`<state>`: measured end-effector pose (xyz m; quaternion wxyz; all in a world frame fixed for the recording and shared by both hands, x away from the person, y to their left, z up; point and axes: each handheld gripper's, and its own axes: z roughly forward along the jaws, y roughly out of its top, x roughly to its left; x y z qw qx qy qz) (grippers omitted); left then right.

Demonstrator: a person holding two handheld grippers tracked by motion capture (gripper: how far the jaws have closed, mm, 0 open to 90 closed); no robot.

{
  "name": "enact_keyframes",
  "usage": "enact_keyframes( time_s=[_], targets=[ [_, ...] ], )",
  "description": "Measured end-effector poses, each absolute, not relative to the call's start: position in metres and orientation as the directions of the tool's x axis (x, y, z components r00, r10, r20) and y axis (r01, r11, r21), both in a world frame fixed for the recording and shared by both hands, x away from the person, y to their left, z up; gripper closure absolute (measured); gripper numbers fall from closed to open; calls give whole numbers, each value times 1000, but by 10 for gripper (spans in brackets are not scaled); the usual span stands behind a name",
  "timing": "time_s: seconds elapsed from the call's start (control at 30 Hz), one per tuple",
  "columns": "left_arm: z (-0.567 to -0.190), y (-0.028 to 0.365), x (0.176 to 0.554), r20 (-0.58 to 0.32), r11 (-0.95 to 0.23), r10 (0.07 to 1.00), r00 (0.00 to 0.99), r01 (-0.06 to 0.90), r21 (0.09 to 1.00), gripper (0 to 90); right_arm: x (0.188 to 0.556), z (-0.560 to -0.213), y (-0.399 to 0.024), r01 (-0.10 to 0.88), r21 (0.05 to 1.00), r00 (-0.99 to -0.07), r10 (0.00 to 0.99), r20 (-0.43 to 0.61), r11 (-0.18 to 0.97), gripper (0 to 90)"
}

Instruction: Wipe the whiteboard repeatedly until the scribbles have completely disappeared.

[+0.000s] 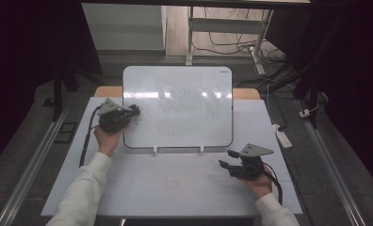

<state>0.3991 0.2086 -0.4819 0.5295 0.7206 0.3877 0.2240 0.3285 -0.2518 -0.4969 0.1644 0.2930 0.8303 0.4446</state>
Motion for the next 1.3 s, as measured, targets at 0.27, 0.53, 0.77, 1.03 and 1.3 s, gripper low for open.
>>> enact_keyframes(
  time_s=[0.27, 0.53, 0.77, 1.03, 1.3],
  targets=[
    [-474, 228, 402, -81, -115, 834, 545, 317, 942, 781, 328, -497, -252, 341, 834, -774, 633, -13, 434, 427],
    [-476, 237, 400, -112, -84, 838, 534, 330, 940, 781, 329, -498, -251, 340, 832, -776, 631, -14, 437, 428],
    [-483, 214, 393, -56, -171, 805, 591, 321, 932, 782, 328, -498, -249, 343, 829, -777, 629, -14, 442, 427],
    [-476, 255, 396, -140, -41, 860, 491, 341, 939, 781, 329, -498, -250, 342, 829, -777, 629, -14, 441, 427],
    [-488, 213, 387, -62, -172, 801, 595, 329, 929, 781, 328, -500, -247, 340, 824, -782, 623, -20, 453, 426]
  ],
)
